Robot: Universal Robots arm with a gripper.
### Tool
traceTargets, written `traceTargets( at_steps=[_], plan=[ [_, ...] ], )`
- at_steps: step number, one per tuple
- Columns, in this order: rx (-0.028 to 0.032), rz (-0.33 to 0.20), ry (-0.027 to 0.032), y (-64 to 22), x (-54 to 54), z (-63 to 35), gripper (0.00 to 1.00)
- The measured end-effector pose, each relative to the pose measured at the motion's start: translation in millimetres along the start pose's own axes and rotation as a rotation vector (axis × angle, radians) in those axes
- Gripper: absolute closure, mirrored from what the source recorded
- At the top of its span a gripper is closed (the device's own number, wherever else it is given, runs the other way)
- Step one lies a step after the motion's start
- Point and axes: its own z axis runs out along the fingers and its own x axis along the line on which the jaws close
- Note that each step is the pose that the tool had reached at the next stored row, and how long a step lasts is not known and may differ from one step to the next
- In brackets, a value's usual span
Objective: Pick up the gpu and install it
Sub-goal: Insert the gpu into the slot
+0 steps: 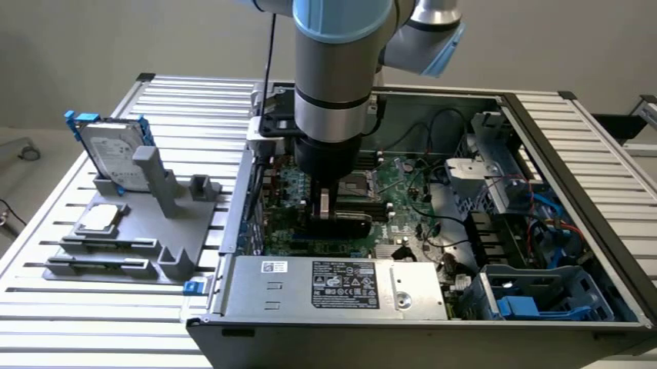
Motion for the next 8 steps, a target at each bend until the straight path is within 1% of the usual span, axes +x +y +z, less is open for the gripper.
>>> traceTargets(
  at_steps=[4,5,6,7,8],
  plan=[
    [0.0002,0.0,-0.0005,0.0,0.0,-1.0,0.73],
    [-0.0001,0.0,0.0,0.1,0.0,-2.2,0.67],
    [0.0,0.0,-0.0002,0.1,-0.1,-3.7,0.67],
    [-0.0001,0.0,-0.0001,0.1,-0.1,-5.7,0.6],
    [-0.0001,0.0,-0.0002,0.2,-0.1,-7.8,0.6]
  ],
)
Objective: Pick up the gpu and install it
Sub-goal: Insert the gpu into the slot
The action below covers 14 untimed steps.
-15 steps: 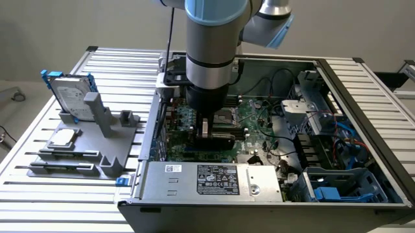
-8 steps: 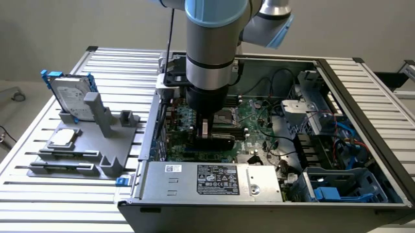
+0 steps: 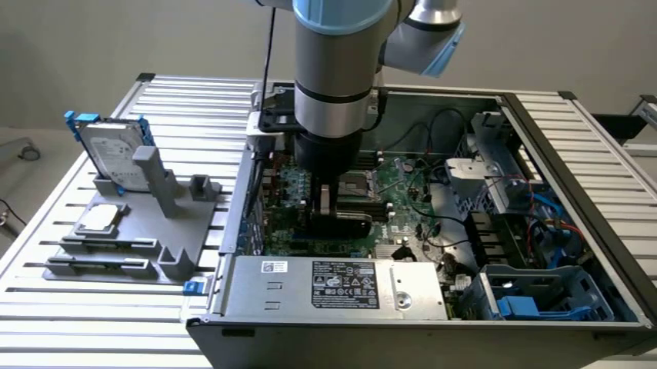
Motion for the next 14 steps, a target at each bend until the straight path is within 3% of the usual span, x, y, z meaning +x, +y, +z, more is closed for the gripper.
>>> traceTargets(
  at_steps=[1,10,14],
  plan=[
    [-0.0001,0.0,0.0,0.1,0.0,-2.9,0.54],
    [-0.0008,0.0,0.0002,0.9,-0.6,-40.6,0.54],
    [-0.001,0.0,0.0,1.0,-0.7,-45.3,0.62]
  ],
)
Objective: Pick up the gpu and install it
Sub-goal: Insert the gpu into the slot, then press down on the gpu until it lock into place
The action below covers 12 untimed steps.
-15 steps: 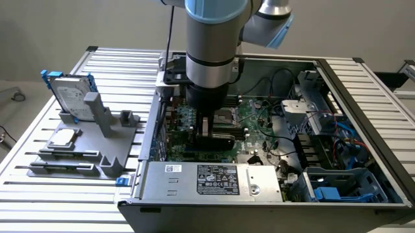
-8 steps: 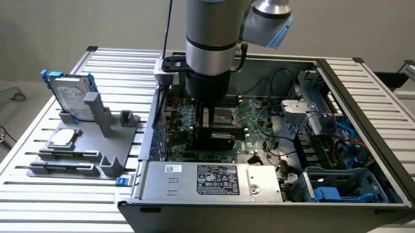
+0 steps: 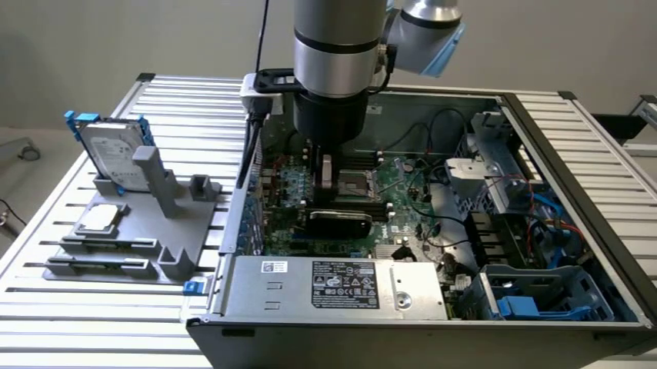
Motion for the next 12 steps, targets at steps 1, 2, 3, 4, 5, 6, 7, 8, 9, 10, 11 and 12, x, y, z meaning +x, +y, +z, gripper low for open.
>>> traceTargets(
  at_steps=[1,2,3,4,5,6,7,8,9,10,11,12],
  plan=[
    [0.0,0.0,0.0,0.0,0.0,0.0,0.69],
    [0.0,0.0,0.0,0.0,0.0,0.0,0.75],
    [0.0,0.0,0.0,0.0,0.0,0.0,0.8],
    [0.0,0.0,0.0,0.0,0.0,0.0,0.8],
    [-0.0001,0.0,0.0001,0.0,0.0,-0.1,0.86],
    [-0.0001,0.0,0.0001,0.0,0.0,-0.1,0.89],
    [0.0,0.0,0.0001,0.0,0.0,-0.1,0.89],
    [-0.0001,0.0,0.0001,0.0,0.0,-0.1,0.89],
    [-0.0001,0.0,0.0001,0.0,0.0,-0.1,0.89],
    [-0.0001,0.0,0.0002,0.0,0.0,-0.1,0.89],
    [-0.0001,0.0,0.0001,0.0,0.0,-0.1,0.89],
    [-0.0001,0.0,0.0001,0.0,0.0,-0.1,0.89]
  ],
)
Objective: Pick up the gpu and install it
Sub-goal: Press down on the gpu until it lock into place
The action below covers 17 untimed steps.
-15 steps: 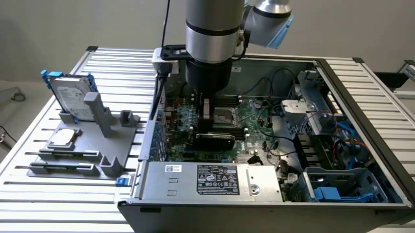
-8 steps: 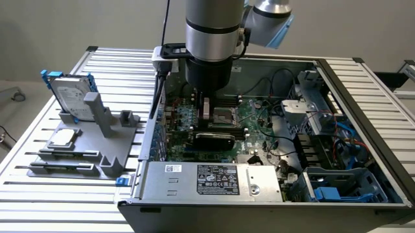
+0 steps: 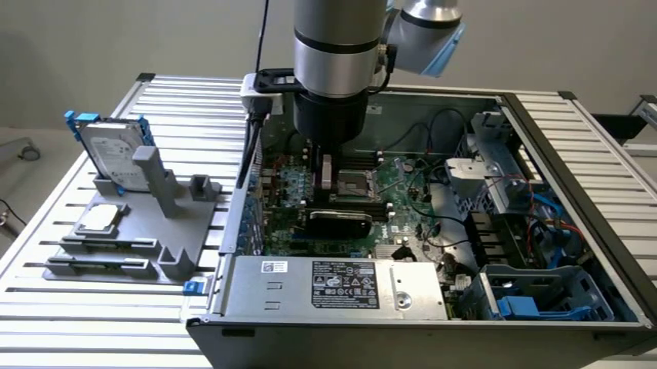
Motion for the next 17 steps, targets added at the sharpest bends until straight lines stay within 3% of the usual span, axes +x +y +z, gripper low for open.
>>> traceTargets(
  at_steps=[9,13,17],
  plan=[
    [0.0009,-0.001,0.0001,1.2,-0.6,0.9,0.89],
    [0.0072,-0.001,0.0003,5.1,-4.5,8.2,0.89],
    [0.0088,-0.003,0.0001,5.8,-7.0,15.6,0.89]
  ],
)
